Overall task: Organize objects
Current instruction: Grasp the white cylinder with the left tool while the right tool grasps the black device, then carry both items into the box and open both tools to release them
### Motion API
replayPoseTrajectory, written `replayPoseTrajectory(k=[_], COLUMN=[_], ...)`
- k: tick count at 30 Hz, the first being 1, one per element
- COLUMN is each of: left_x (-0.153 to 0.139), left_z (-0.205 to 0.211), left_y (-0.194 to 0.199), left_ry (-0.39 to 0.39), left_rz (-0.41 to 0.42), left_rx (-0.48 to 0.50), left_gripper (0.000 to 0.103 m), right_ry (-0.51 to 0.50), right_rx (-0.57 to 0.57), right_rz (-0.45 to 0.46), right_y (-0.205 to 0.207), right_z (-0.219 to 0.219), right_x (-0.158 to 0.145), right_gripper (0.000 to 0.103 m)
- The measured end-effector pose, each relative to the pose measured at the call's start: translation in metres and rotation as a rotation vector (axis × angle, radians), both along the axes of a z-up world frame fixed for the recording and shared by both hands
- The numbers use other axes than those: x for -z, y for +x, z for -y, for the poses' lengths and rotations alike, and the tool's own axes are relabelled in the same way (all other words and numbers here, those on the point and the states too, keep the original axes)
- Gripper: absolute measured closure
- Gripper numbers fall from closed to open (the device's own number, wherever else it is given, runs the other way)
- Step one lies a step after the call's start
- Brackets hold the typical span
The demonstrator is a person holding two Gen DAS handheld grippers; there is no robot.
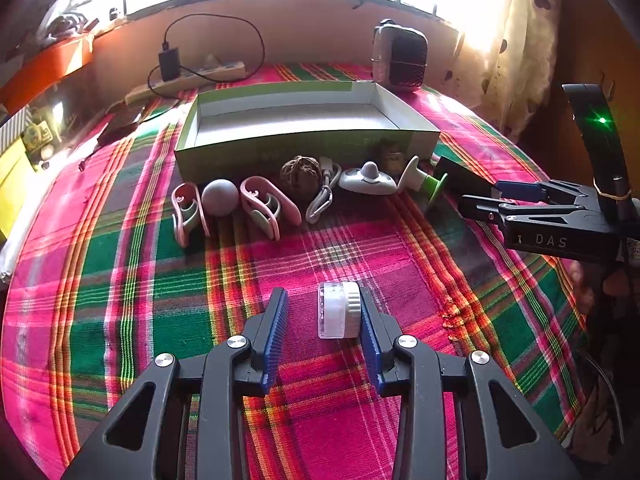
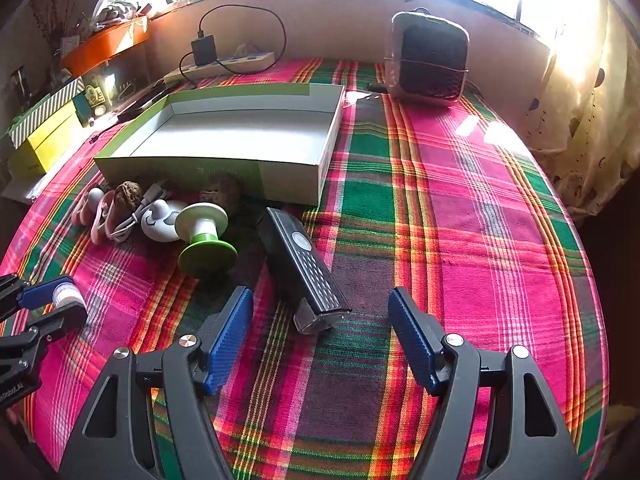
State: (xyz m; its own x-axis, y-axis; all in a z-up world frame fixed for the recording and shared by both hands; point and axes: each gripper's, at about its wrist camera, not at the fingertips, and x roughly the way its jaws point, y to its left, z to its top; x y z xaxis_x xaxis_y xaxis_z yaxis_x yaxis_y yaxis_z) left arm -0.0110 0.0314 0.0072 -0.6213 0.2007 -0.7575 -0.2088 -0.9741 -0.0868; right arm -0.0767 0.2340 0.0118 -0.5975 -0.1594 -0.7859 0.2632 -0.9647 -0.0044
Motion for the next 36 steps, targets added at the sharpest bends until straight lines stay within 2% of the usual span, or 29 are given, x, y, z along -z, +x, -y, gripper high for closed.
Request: replayPoseTrajectory(k=[6,9,12,18,25,36], left_x=[0.000,0.000,-0.001,-0.001,0.000,0.001], left_z=[0.001,0.001,0.002,0.003,0.008,0.007], left_y=[-0.013,-0.016,-0.019,-0.024,-0.027,-0.026], left_ry=[0.004,0.005,0.009,0.012,0.020,0.000], left_rz=[-0.002,-0.002,-0.001,0.000,0.001,-0.003], left_rx=[-0.006,-0.006,-0.010,-0.013,-0.033,-0.039], left_gripper=[0.071,0.072,0.073,0.077,0.086,0.086], right_ry=[0.004,0.003,0.001,0.006,0.001,-0.015], right_rx=[0.003,-0.002,-0.011,-0.014,-0.004,0.005], right_rz=[0.008,0.007,0.002,-0.002,0.000,0.000], right_y=[-0.009,-0.011,-0.010,-0.008,-0.008,-0.006], right_z=[0.001,0.003,0.005,0.008,0.008,0.005], right_x=[0.000,0.000,-0.001,-0.001,-0.002,-0.004], right_gripper=[0.045,0.049,0.064,0.072,0.073,0.073])
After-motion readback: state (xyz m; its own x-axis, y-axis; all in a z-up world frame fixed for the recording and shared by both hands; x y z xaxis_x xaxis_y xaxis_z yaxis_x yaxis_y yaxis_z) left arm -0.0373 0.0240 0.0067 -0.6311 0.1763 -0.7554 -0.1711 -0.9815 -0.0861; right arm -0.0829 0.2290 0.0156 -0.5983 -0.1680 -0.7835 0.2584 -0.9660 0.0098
